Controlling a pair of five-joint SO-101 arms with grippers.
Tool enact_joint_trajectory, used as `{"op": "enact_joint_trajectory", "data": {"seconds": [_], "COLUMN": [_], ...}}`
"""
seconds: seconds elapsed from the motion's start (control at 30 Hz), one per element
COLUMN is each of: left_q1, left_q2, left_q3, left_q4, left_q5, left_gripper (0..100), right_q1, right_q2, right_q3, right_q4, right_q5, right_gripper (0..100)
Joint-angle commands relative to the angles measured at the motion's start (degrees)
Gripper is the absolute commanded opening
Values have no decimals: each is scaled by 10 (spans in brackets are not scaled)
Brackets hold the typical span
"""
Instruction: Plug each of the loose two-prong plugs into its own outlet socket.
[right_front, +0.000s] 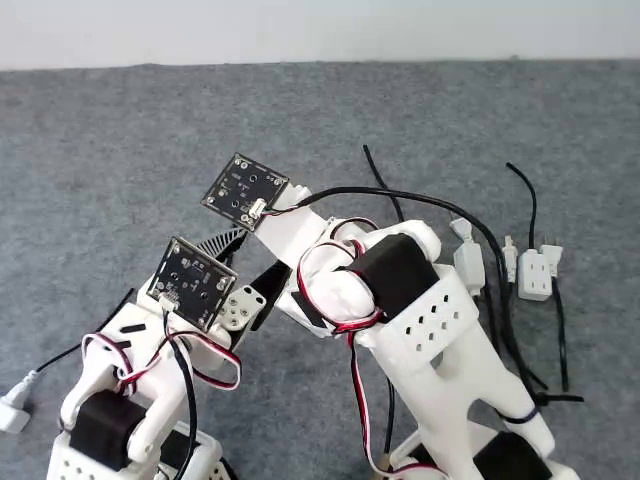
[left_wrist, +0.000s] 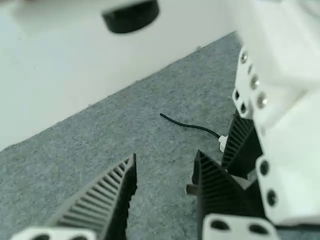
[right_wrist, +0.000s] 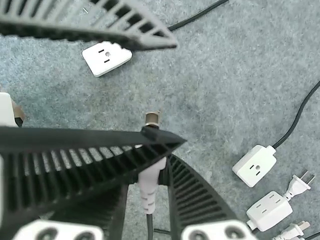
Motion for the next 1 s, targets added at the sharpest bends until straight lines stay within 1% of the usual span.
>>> {"op": "enact_joint_trajectory", "data": {"seconds": [0.0, 0.17, 0.6, 0.73, 0.8, 0.97], "left_q1": [-1, -33, -33, -33, -27, -14], "left_q2": [-4, -4, -4, -4, -4, -4], "left_q3": [-2, 7, 20, -9, -19, -7], "left_q4": [-4, -13, -23, -13, -2, -3], "left_q5": [5, 7, 9, 10, 10, 10], "left_gripper": [192, 188, 188, 188, 188, 188], "right_q1": [-1, -2, -4, -4, -4, -1], "right_q2": [-22, -27, -22, -24, -22, -23], "right_q3": [-5, -18, -21, -21, -20, -18], "right_q4": [23, 23, 22, 22, 22, 23], "right_q5": [2, 1, 1, 1, 1, 1], "right_gripper": [8, 8, 8, 8, 8, 8]}}
